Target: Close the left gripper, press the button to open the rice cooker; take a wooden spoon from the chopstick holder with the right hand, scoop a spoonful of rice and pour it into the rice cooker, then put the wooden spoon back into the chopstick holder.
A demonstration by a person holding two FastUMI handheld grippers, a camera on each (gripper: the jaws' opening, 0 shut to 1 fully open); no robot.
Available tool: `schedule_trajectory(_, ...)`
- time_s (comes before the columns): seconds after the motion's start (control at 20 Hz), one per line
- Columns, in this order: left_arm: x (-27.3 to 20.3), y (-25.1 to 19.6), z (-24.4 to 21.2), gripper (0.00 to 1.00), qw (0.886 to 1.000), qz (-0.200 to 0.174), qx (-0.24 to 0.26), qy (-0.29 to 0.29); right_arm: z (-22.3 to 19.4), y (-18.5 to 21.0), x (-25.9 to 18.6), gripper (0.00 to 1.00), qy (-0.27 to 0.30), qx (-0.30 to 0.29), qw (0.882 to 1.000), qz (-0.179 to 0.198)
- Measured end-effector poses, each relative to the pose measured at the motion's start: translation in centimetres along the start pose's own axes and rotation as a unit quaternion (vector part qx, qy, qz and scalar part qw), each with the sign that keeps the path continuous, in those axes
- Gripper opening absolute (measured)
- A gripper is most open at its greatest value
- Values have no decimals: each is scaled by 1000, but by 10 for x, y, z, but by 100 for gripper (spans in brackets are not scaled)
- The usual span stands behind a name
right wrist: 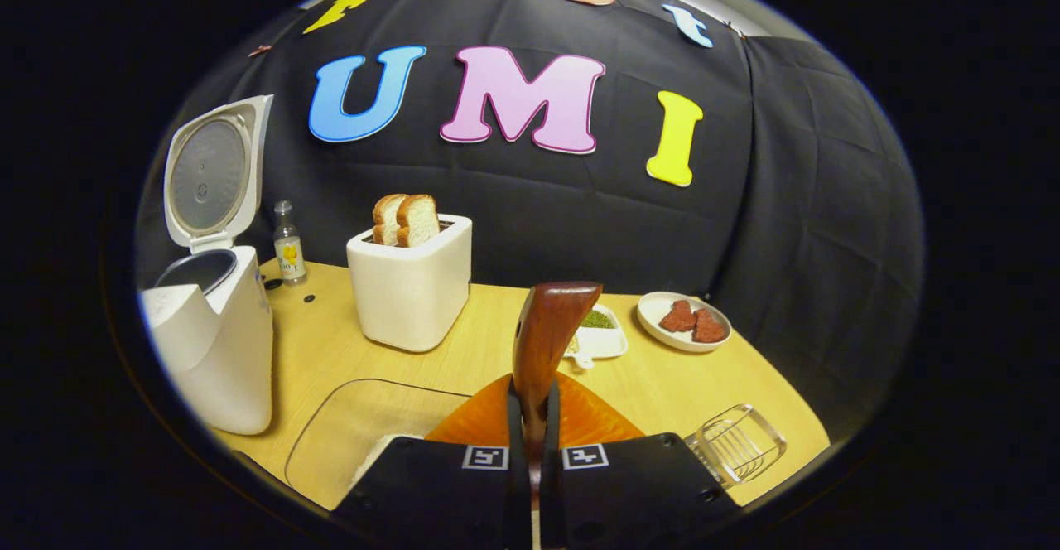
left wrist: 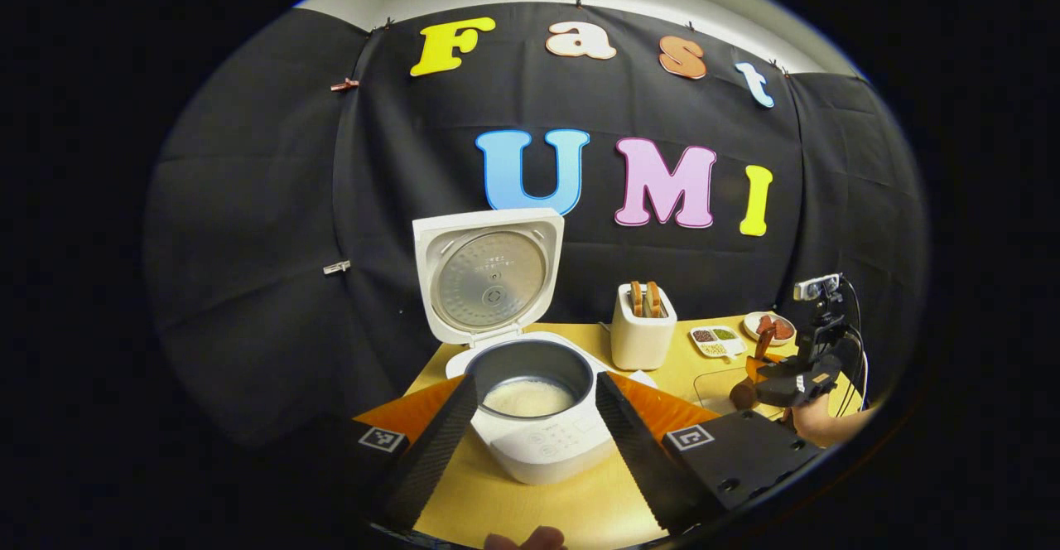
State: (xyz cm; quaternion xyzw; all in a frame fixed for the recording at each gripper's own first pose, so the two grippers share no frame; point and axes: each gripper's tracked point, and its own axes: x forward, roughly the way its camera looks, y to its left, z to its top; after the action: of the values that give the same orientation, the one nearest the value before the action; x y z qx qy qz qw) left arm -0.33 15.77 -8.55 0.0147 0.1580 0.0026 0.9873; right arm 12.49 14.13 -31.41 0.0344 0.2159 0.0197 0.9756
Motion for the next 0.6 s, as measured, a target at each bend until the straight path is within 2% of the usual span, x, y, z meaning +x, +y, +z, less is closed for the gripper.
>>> schedule_trajectory(0.15, 3, 5, 0, 99, 1000, -1, -8, -2, -5, 16, -5, 9, 19, 83, 996, 21)
schedule_trajectory(0.3, 5, 6, 0, 99, 1000, -4, -11, -5, -13, 21, -13, 9, 46, 186, 981, 31)
schedule_trajectory(0.45, 4, 5, 2, 99, 1000, -9, -16, -9, -22, 12, -17, 9, 66, 286, 956, 26)
schedule_trajectory(0.6, 0, 1, 7, 99, 999, -20, -23, -18, -22, -4, -19, 9, 81, 387, 918, 24)
